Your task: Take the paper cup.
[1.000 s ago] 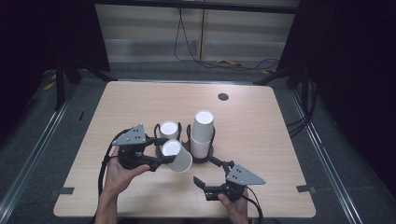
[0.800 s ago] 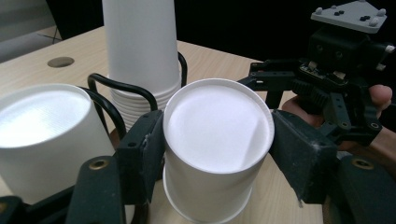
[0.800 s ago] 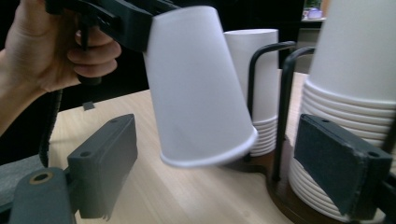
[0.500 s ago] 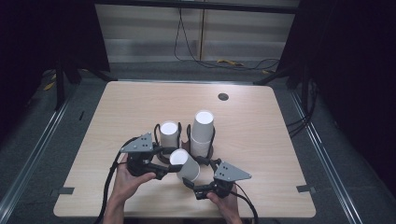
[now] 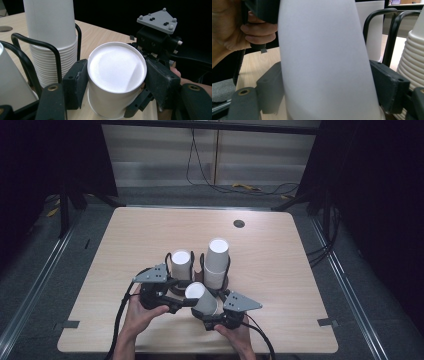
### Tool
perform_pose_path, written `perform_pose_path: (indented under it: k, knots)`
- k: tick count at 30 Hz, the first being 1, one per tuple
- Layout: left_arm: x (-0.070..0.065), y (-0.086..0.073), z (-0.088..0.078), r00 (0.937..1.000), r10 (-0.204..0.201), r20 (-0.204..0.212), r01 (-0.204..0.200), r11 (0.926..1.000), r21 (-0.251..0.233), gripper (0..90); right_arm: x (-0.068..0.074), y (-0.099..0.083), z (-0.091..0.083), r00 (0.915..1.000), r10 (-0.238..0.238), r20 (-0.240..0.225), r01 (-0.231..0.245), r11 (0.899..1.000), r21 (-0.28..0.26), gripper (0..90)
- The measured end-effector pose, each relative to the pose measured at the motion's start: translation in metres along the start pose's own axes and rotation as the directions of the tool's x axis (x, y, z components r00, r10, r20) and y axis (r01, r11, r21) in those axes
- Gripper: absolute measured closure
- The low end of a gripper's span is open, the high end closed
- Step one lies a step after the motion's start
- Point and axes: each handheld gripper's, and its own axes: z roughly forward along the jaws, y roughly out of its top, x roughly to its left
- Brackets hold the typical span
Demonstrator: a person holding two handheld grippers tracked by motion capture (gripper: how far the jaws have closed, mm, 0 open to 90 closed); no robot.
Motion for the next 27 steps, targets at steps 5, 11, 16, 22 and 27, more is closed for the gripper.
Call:
perform_pose_path:
  k: [5,11,16,22,27]
  knots:
    - [0.004,-0.005,-0.001,0.9999,-0.009,0.012,0.009,1.0,-0.001,36.7,0.0,-0.001,0.0,1.0,-0.001,0.001,0.001,1.0,0.017,21.0]
    - [0.007,-0.008,-0.004,0.9995,-0.02,0.026,0.02,0.9997,-0.013,36.8,0.001,0.0,-0.001,0.9999,-0.016,-0.001,0.016,1.0,0.021,22.0]
    - [0.007,-0.01,-0.003,0.9993,-0.027,0.028,0.027,0.9996,-0.006,36.6,0.001,0.0,-0.002,0.9998,-0.017,-0.009,0.017,0.999,0.033,23.3]
    - [0.007,-0.018,-0.001,0.9983,-0.037,0.044,0.04,0.9967,-0.07,36.1,0.001,0.002,-0.005,0.9997,-0.015,-0.017,0.016,0.998,0.055,24.8]
    - [0.008,-0.019,0.001,0.9991,-0.03,0.031,0.031,0.9983,-0.049,28.8,-0.002,0.003,-0.006,0.9998,-0.011,-0.015,0.012,0.997,0.07,25.0]
